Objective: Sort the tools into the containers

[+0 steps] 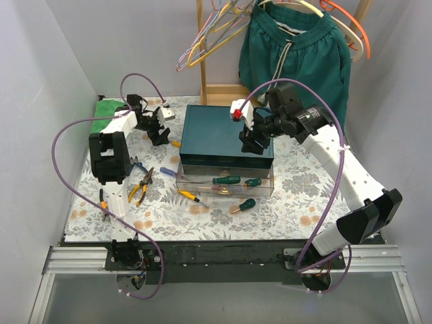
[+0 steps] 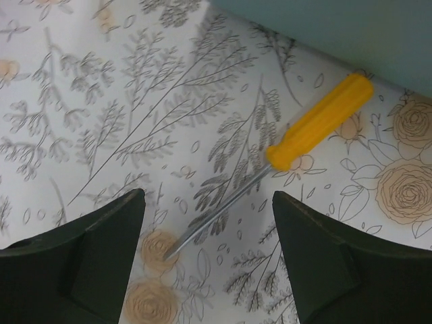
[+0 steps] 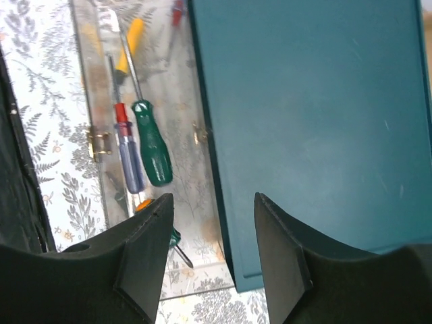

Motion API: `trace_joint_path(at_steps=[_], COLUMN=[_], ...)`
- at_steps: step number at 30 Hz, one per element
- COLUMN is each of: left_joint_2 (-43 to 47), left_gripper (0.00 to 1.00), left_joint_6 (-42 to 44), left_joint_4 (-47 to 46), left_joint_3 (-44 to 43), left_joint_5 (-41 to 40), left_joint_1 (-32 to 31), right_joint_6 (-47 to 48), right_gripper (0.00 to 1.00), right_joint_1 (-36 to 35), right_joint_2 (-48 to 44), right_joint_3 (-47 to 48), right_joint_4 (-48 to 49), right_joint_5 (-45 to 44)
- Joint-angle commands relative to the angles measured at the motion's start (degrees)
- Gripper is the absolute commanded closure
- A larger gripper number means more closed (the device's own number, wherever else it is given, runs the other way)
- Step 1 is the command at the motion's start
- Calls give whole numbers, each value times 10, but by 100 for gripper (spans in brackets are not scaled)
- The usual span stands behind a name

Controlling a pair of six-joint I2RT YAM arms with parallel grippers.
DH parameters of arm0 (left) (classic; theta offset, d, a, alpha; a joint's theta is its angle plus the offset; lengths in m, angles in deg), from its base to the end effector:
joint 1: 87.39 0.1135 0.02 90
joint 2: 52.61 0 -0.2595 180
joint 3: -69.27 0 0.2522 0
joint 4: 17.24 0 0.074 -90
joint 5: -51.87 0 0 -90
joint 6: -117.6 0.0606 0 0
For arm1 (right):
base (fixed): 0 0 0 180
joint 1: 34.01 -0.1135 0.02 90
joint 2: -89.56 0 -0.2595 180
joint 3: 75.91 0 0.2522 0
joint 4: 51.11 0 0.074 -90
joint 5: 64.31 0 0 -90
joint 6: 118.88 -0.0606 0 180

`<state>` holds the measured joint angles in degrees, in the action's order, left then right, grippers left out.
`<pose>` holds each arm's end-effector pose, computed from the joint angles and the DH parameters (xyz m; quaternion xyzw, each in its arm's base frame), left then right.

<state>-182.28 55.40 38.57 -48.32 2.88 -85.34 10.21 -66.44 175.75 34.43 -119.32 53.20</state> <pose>0.4785 -0.0227 0.1495 0.2703 0.8812 -0.2859 0.2621 0.2590 0.1977 0.3868 -0.5979 0.6715 0.1965 0.3911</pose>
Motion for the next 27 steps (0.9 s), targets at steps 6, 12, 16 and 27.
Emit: trace_joint_path(at_steps=[6,12,16,27], left_joint_2=[-5,-28,-40,77], left_gripper=[28,50,63,100], left_joint_6=[132,227,228,-41], left_joint_4=[26,154,208,39], left_joint_3=[6,-7,-1,62], left_joint_5=[55,29,-29,-22], left_joint_1=[-46,-56,-55,-21], right_joint_6=[-45,-38,-39,-35], right_gripper=[41,41,41,42], right_joint_1=[48,62,73,86], right_joint_2=[8,25,38,25], right_joint_3=[5,14,33,12], right_joint_4=[15,15,15,80], right_joint_5=[-39,-41,-37,-19])
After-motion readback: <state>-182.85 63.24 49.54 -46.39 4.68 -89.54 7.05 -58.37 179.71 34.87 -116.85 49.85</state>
